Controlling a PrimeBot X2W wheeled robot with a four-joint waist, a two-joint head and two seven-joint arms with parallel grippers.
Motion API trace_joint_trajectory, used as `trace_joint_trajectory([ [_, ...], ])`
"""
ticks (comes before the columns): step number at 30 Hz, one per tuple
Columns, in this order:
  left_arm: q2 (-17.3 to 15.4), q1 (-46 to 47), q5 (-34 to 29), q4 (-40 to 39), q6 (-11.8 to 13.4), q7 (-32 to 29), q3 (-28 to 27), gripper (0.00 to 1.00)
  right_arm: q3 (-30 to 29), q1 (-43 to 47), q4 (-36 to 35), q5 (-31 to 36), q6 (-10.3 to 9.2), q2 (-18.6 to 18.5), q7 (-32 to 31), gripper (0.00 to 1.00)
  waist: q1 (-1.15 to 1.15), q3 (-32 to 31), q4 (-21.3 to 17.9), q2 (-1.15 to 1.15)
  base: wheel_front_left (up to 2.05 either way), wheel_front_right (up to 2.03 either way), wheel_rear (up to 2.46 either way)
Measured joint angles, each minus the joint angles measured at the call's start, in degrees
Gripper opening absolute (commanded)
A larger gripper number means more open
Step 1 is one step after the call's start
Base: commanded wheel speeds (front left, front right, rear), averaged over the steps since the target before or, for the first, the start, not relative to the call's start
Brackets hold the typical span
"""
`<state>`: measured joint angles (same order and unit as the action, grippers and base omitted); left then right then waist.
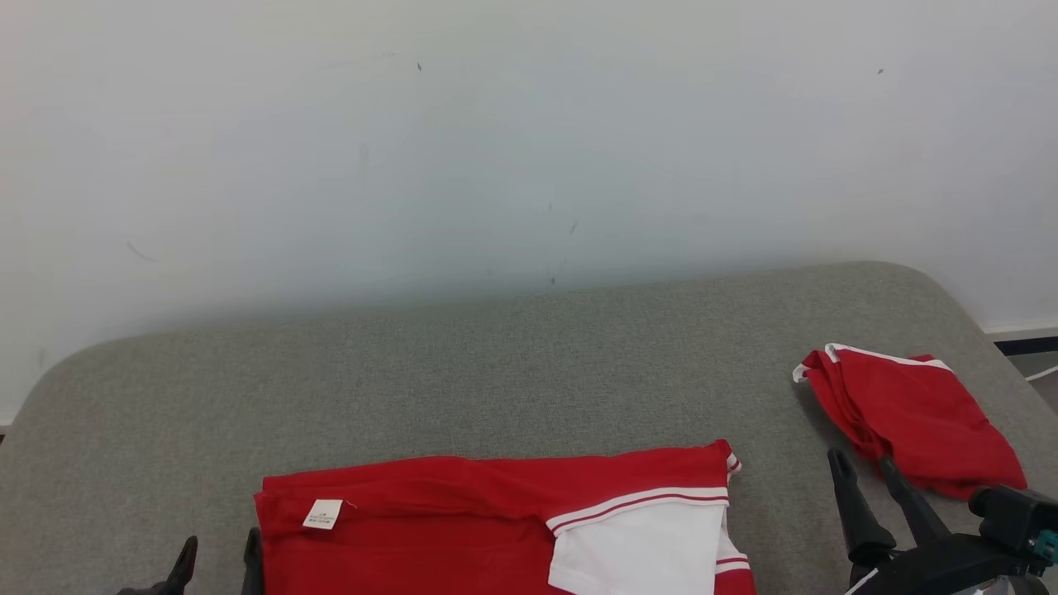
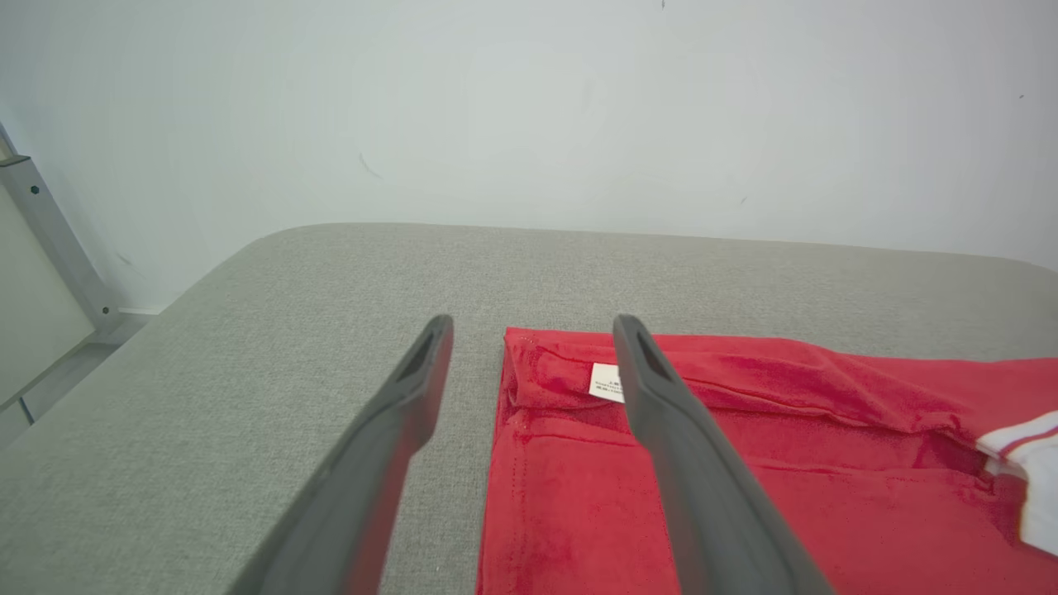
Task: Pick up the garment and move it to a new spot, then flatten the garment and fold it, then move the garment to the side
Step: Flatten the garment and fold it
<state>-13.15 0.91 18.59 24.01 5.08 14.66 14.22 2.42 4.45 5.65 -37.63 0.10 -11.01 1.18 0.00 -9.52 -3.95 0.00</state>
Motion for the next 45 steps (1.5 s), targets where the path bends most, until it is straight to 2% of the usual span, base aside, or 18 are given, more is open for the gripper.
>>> trace_joint_trajectory([
  [8, 0.3, -0.8, -1.0, -5.6, 0.5, 0.0, 0.3, 1.00, -0.1, -0.1, 1.8, -0.5, 0.85, 0.3, 0.4, 1.00, 0.00, 0.7, 0.8, 0.00, 0.00, 0.00, 0.00],
  [14, 0.9, -1.0, -2.2, -8.6, 1.0, -1.1, 1.3, 1.00, 3.3, -1.6, 8.2, -1.0, -1.18, 0.2, -7.5, 1.00, 0.00, 1.6, 2.1, 0.00, 0.00, 0.00, 0.00],
  [19, 1.9, -1.0, -2.6, -10.3, 1.0, -2.1, 1.7, 1.00, 7.1, -5.1, 13.3, 2.8, -2.38, -2.6, -14.1, 1.00, 0.01, 2.2, 3.7, 0.01, 0.00, 0.00, 0.00],
  [22, 1.9, -1.0, -3.0, -11.1, 1.1, -2.9, 1.9, 1.00, 8.3, -6.4, 16.1, 3.5, -3.59, -2.7, -17.8, 1.00, 0.01, 2.6, 4.7, 0.00, 0.00, 0.00, 0.00],
  [27, 2.4, -0.7, -3.5, -12.3, 1.5, -4.1, 2.7, 1.00, 8.7, -10.8, 18.6, 3.7, -3.71, -3.4, -22.3, 1.00, 0.01, 3.4, 6.2, 0.00, 0.00, 0.00, 0.00],
  [32, 2.4, -0.6, -3.6, -12.8, 1.5, -5.0, 2.6, 1.00, 9.6, -15.8, 20.8, 3.4, -4.16, -1.9, -25.6, 1.00, 0.01, 4.4, 7.1, 0.01, 0.00, 0.00, 0.00],
  [45, 2.5, -0.2, -4.0, -13.8, 1.5, -6.7, 2.7, 1.00, 7.8, -17.8, 28.6, 2.1, -6.20, 0.9, -29.5, 1.00, 0.01, 6.2, 8.4, 0.01, 0.00, 0.00, 0.00],
])
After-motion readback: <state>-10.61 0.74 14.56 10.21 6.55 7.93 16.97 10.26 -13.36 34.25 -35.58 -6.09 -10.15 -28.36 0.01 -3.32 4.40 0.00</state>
